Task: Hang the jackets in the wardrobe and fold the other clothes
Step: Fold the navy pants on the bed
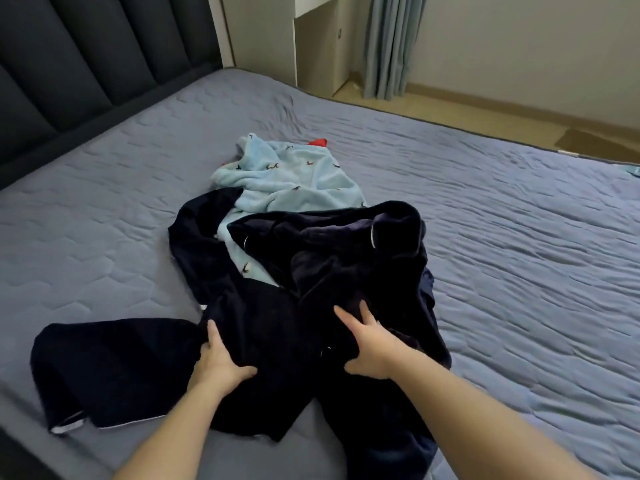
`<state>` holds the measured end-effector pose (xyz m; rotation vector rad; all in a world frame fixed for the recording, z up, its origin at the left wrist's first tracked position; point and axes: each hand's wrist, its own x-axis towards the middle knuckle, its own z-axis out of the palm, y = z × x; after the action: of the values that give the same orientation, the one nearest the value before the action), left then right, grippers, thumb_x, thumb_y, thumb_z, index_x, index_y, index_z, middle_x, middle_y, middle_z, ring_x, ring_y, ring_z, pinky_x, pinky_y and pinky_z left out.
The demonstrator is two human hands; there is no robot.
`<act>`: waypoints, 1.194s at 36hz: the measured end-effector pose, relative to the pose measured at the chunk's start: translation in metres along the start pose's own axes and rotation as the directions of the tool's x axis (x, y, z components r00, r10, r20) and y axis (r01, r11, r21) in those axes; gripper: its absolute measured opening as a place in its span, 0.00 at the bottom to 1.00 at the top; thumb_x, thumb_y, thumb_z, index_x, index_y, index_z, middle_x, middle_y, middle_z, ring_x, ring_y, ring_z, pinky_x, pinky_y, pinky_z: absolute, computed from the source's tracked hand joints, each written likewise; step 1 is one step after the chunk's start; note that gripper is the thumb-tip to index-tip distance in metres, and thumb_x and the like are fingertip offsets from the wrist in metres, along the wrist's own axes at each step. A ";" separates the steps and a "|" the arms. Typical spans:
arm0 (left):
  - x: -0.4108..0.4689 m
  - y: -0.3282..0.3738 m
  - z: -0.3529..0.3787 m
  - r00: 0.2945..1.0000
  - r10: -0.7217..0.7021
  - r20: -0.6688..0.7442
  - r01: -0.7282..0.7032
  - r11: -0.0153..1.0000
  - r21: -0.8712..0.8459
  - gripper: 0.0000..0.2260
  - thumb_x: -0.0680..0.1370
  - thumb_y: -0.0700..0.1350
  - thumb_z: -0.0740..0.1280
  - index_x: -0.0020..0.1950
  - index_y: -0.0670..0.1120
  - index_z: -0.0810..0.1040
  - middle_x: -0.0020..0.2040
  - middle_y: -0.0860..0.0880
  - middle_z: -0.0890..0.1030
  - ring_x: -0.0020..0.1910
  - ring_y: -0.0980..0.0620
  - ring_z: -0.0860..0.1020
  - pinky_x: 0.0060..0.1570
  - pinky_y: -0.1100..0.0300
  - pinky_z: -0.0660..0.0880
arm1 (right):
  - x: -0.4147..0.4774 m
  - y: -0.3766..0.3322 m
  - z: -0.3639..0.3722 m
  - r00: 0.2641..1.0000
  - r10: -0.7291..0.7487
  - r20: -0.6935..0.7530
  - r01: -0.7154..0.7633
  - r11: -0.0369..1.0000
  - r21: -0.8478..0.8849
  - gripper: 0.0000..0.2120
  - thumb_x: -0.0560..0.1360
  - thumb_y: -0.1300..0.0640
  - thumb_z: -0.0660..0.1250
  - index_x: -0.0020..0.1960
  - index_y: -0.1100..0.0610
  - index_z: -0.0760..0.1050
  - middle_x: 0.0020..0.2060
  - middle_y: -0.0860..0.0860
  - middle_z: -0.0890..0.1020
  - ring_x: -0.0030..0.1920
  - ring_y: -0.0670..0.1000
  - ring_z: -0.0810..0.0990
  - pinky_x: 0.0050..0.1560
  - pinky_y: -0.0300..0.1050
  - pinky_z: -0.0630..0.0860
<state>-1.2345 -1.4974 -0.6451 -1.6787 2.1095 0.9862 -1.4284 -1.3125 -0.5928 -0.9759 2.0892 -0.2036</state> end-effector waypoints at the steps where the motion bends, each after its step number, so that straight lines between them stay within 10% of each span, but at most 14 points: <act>1: 0.000 0.001 0.004 1.000 0.005 0.023 -0.006 0.998 0.062 0.55 0.69 0.50 0.76 0.76 0.52 0.33 0.75 0.45 0.58 0.67 0.43 0.69 0.63 0.49 0.70 | -0.002 0.003 0.007 0.999 0.004 0.040 -0.002 0.999 -0.046 0.47 0.73 0.58 0.70 0.76 0.38 0.39 0.76 0.53 0.33 0.77 0.61 0.47 0.65 0.50 0.71; 6: -0.005 0.012 0.015 0.995 0.078 0.061 -0.095 0.921 0.377 0.17 0.76 0.40 0.63 0.65 0.47 0.69 0.59 0.46 0.75 0.54 0.47 0.76 0.54 0.54 0.76 | -0.010 0.014 0.021 0.996 -0.007 0.084 0.021 0.986 -0.167 0.46 0.73 0.59 0.69 0.77 0.40 0.43 0.77 0.55 0.37 0.77 0.60 0.50 0.66 0.50 0.70; 9: -0.014 0.018 0.021 0.990 0.143 0.010 -0.135 0.909 0.394 0.13 0.78 0.39 0.57 0.59 0.47 0.76 0.60 0.46 0.76 0.56 0.46 0.76 0.54 0.56 0.74 | -0.016 0.018 0.018 0.998 -0.006 0.056 0.016 0.981 -0.191 0.44 0.73 0.58 0.68 0.77 0.41 0.45 0.78 0.55 0.41 0.75 0.59 0.57 0.65 0.51 0.71; 17: -0.066 0.059 -0.011 0.980 0.156 -0.120 -0.173 0.974 -0.148 0.09 0.81 0.40 0.52 0.40 0.43 0.64 0.43 0.43 0.73 0.46 0.45 0.70 0.49 0.51 0.66 | -0.070 0.010 -0.006 0.998 0.013 0.064 0.002 0.976 -0.216 0.42 0.74 0.58 0.67 0.78 0.43 0.45 0.78 0.52 0.45 0.72 0.59 0.63 0.62 0.51 0.73; 26: -0.244 0.188 -0.118 0.907 0.411 -0.092 -0.393 0.748 -0.535 0.11 0.78 0.37 0.55 0.36 0.45 0.64 0.36 0.46 0.67 0.37 0.49 0.65 0.39 0.56 0.60 | -0.198 -0.039 -0.090 0.976 -0.090 -0.198 0.118 0.984 0.132 0.49 0.70 0.52 0.73 0.78 0.43 0.43 0.72 0.51 0.64 0.65 0.54 0.71 0.56 0.42 0.71; 31: -0.389 0.246 -0.190 0.774 0.606 -0.182 -0.595 0.600 -0.534 0.09 0.79 0.37 0.56 0.40 0.42 0.70 0.40 0.44 0.72 0.41 0.49 0.69 0.46 0.54 0.67 | -0.307 -0.066 -0.148 0.916 -0.187 -0.355 0.311 0.889 0.335 0.45 0.69 0.55 0.74 0.77 0.48 0.51 0.69 0.48 0.70 0.66 0.49 0.71 0.64 0.43 0.70; 35: -0.494 0.271 -0.225 0.674 0.695 -0.250 -0.698 0.489 -0.524 0.11 0.79 0.38 0.57 0.40 0.46 0.75 0.38 0.47 0.75 0.38 0.53 0.72 0.39 0.68 0.69 | -0.406 -0.076 -0.195 0.805 -0.099 -0.584 0.383 0.839 0.386 0.17 0.69 0.63 0.64 0.55 0.49 0.74 0.43 0.44 0.80 0.45 0.48 0.77 0.37 0.26 0.69; 40: -0.606 0.284 -0.251 0.661 0.663 -0.351 -0.731 0.465 -0.500 0.15 0.80 0.40 0.56 0.34 0.50 0.70 0.35 0.52 0.71 0.35 0.55 0.69 0.33 0.67 0.67 | -0.541 -0.073 -0.248 0.699 -0.096 -0.709 0.454 0.825 0.336 0.17 0.71 0.72 0.57 0.42 0.51 0.73 0.37 0.50 0.78 0.39 0.51 0.76 0.35 0.42 0.70; 43: -0.651 0.289 -0.253 0.644 0.662 -0.384 -0.763 0.517 -0.388 0.12 0.80 0.41 0.56 0.35 0.46 0.66 0.35 0.48 0.70 0.40 0.48 0.69 0.37 0.57 0.64 | -0.606 -0.073 -0.272 0.599 -0.096 -0.795 0.475 0.842 0.257 0.15 0.71 0.72 0.58 0.40 0.53 0.74 0.35 0.49 0.78 0.36 0.47 0.76 0.33 0.34 0.71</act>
<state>-1.2644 -1.1451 0.0232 -1.0155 2.9692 1.8472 -1.3546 -0.9852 -0.0152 -1.0337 2.3951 -1.4514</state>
